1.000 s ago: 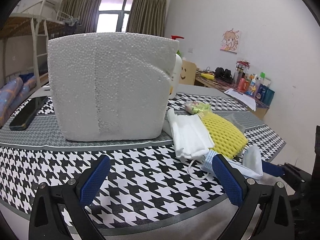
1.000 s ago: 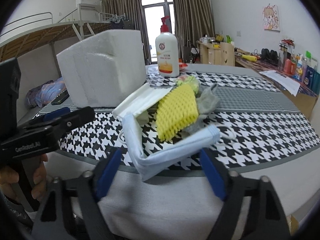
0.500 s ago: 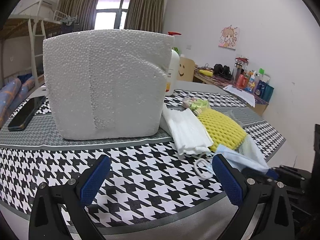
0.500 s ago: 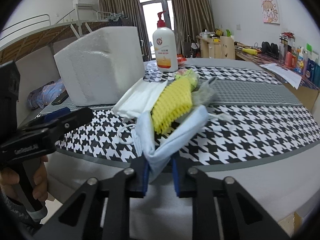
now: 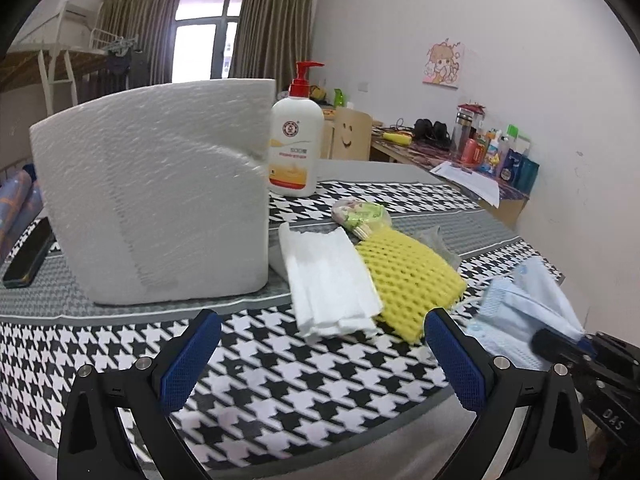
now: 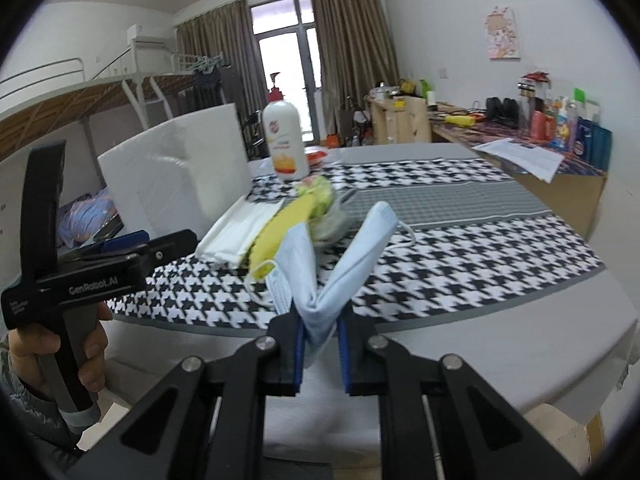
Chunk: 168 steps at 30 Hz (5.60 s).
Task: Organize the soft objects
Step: 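Grasp the white folded tissue with the left tool while the right tool holds the mask, then carry the tissue and mask up over the white foam box, then release the mask into the box with the right tool while the left tool drops the tissue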
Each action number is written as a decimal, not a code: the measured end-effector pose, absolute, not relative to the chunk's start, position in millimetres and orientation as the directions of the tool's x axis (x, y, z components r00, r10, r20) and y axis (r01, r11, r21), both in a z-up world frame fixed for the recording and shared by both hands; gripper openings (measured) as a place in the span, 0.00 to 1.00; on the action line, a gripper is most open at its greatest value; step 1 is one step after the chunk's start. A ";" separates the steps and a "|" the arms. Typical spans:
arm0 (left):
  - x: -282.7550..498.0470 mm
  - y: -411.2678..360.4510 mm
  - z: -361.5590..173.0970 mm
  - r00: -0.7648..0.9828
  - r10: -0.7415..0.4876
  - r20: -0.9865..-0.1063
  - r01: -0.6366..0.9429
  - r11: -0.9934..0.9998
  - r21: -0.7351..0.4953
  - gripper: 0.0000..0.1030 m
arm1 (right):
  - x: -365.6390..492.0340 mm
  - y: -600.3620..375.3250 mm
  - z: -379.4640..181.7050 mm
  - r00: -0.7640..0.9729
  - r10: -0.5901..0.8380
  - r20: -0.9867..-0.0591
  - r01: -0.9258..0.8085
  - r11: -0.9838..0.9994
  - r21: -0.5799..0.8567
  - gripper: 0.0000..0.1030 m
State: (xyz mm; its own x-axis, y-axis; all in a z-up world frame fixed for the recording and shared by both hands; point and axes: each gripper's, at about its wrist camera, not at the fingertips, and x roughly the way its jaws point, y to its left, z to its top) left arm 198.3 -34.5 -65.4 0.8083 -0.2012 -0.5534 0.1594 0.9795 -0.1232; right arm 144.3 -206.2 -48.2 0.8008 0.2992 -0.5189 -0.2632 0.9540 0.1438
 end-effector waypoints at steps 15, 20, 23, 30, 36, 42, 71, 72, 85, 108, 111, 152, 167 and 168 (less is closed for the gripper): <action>253.1 -45.7 -93.0 0.689 -0.168 -0.705 0.080 0.985 -0.156 0.69 | 154.8 -240.1 -56.1 0.812 0.290 -0.507 -0.223 0.956 0.190 0.17; 254.7 -45.4 -95.0 0.664 -0.179 -0.726 0.081 0.982 -0.168 0.49 | 158.9 -240.3 -57.4 0.809 0.299 -0.506 -0.227 0.953 0.200 0.17; 254.0 -46.3 -95.4 0.659 -0.195 -0.727 0.095 0.980 -0.177 0.36 | 160.0 -239.3 -59.3 0.806 0.305 -0.508 -0.233 0.952 0.200 0.17; 245.4 -49.3 -87.5 0.689 -0.234 -0.685 0.148 0.972 -0.184 0.06 | 156.1 -238.5 -59.1 0.806 0.311 -0.503 -0.240 0.949 0.203 0.17; 230.3 -55.0 -74.1 0.749 -0.244 -0.616 0.201 0.970 -0.139 0.03 | 148.8 -238.8 -54.8 0.816 0.305 -0.491 -0.238 0.951 0.196 0.17; 215.6 -51.5 -53.5 0.792 -0.247 -0.559 0.221 0.968 -0.115 0.03 | 142.2 -239.5 -46.6 0.831 0.297 -0.470 -0.235 0.954 0.187 0.17; 85.0 1.1 41.6 0.970 -0.065 -0.235 0.079 0.996 0.051 0.03 | 92.1 -188.4 22.2 0.879 0.398 -0.264 -0.394 0.916 0.068 0.17; 82.6 3.1 41.9 0.971 -0.057 -0.231 0.070 0.996 0.050 0.03 | 91.5 -185.4 23.8 0.876 0.407 -0.260 -0.405 0.912 0.064 0.17; 54.3 42.5 42.7 0.974 0.070 -0.213 -0.058 0.997 0.059 0.03 | 89.7 -137.9 31.6 0.819 0.519 -0.244 -0.530 0.848 0.026 0.17; 99.6 74.9 46.9 0.965 0.080 -0.251 -0.077 0.997 0.023 0.03 | 143.0 -99.1 50.7 0.787 0.553 -0.275 -0.573 0.819 0.007 0.17; 108.2 78.8 48.6 0.963 0.081 -0.256 -0.078 0.997 0.022 0.03 | 153.7 -94.7 54.1 0.787 0.551 -0.277 -0.571 0.821 0.007 0.17; 199.7 118.4 59.8 0.948 0.109 -0.301 -0.111 0.994 0.011 0.03 | 279.4 -27.1 67.3 0.705 0.593 -0.389 -0.630 0.776 0.042 0.17; 209.5 112.0 61.3 0.943 0.110 -0.313 -0.112 0.994 0.012 0.03 | 296.0 -19.3 69.8 0.698 0.579 -0.421 -0.609 0.789 0.075 0.61; 209.2 112.9 61.2 0.943 0.109 -0.314 -0.111 0.994 0.011 0.03 | 295.1 -21.7 70.4 0.698 0.581 -0.419 -0.608 0.790 0.083 0.65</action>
